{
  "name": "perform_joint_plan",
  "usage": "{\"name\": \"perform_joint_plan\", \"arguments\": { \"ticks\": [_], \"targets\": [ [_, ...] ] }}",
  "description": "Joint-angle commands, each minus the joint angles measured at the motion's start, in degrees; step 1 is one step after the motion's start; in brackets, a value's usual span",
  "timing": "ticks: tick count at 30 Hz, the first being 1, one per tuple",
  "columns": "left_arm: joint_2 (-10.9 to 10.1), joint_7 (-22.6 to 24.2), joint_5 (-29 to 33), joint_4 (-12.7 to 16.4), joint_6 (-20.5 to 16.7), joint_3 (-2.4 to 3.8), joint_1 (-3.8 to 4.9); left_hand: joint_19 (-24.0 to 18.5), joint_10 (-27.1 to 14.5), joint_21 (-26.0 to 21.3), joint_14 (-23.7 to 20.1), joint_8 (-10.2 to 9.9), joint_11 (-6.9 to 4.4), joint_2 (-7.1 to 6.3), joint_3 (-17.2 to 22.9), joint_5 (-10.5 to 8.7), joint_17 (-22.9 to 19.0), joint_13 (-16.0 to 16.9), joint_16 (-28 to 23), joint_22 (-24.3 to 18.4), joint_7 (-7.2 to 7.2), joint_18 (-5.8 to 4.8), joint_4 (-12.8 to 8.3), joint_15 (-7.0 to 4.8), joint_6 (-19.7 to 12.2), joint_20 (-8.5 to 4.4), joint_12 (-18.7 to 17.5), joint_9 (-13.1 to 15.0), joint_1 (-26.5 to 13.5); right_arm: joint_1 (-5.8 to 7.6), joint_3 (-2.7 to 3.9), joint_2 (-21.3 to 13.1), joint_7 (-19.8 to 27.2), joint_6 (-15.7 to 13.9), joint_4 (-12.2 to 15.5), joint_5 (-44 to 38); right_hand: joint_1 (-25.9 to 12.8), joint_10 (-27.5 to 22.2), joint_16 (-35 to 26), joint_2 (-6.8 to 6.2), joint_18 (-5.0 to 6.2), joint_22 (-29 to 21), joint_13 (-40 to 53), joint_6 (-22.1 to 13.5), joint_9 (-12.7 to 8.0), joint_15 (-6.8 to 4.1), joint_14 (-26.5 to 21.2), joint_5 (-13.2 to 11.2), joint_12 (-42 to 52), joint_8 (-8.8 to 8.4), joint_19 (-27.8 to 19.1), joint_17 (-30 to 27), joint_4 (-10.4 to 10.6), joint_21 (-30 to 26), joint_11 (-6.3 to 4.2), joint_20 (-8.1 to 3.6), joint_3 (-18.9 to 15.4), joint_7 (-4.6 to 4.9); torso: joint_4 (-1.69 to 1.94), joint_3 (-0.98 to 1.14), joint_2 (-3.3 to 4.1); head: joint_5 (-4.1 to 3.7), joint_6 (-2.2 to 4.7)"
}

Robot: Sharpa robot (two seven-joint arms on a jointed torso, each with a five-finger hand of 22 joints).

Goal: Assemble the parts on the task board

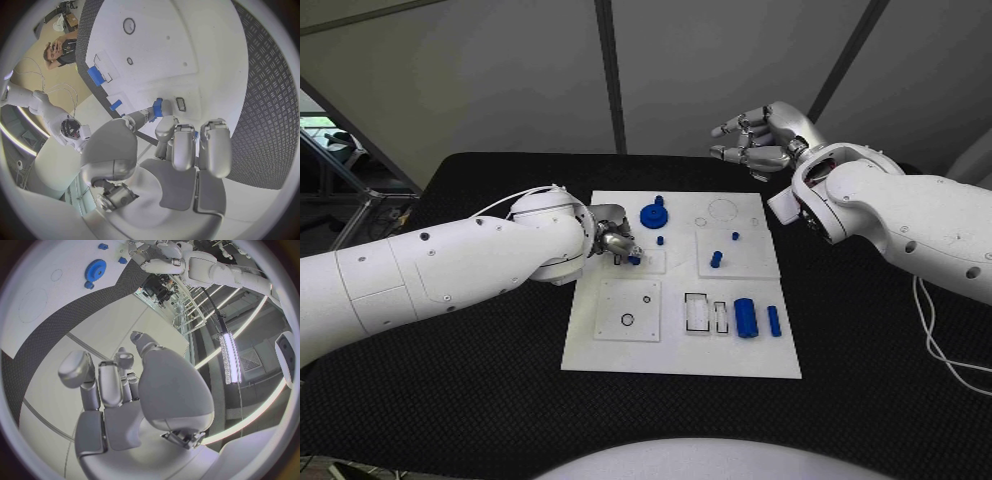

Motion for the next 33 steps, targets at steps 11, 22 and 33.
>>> {"name": "perform_joint_plan", "arguments": {
  "ticks": [11,22,33],
  "targets": [
    [0.3,-0.5,0.5,-0.3,1.9,-0.27,-0.21,1.3,1.1,0.6,3.7,0.0,-0.1,0.33,-3.0,0.13,7.5,0.7,-0.3,6.6,-0.18,-2.56,1.3,-0.55,1.5,-0.49,0.8,-0.7,-1.8,0.1,0.04,0.0,-0.2,0.2,-0.2,0.0,-0.7,-0.4,-0.3,-0.07,0.74,-0.1,-0.1,0.0,-0.1,-0.5,1.6,0.4,-0.2,0.3,0.0,-0.1,0.3,-0.3,0.1,-0.3,0.1,0.07,0.01,-0.04,0.02,-0.32,-0.29],
    [0.4,-0.4,0.6,-0.5,1.8,-0.26,-0.16,1.5,1.6,0.8,3.7,-0.3,-0.19,0.9,-4.4,0.17,7.6,1.4,-0.3,7.0,-0.29,-2.64,2.2,-0.62,2.1,-0.57,1.3,-1.2,-2.5,0.1,0.04,0.1,-0.2,0.2,-0.3,0.0,-0.7,-0.4,-0.3,-0.07,0.74,-0.1,-0.1,0.0,-0.1,-0.5,1.6,0.4,-0.2,0.3,0.0,-0.1,0.3,-0.3,0.1,-0.3,0.1,0.07,0.01,-0.03,0.01,-0.29,-0.33],
    [0.6,-0.5,0.8,-0.8,1.3,-0.26,-0.12,1.6,2.1,0.9,3.7,-0.4,-0.27,1.43,-5.7,0.15,7.6,2.0,-0.3,7.2,-0.39,-2.7,3.3,-0.69,2.7,-0.64,1.8,-1.7,-3.5,0.1,0.04,0.1,-0.2,0.3,-0.3,0.0,-0.8,-0.4,-0.4,-0.07,0.74,-0.1,0.0,0.0,-0.1,-0.5,1.6,0.5,-0.1,0.33,0.0,-0.1,0.4,-0.3,0.1,-0.3,0.1,0.06,0.01,-0.05,0.0,-0.29,-0.48]
  ]
}}
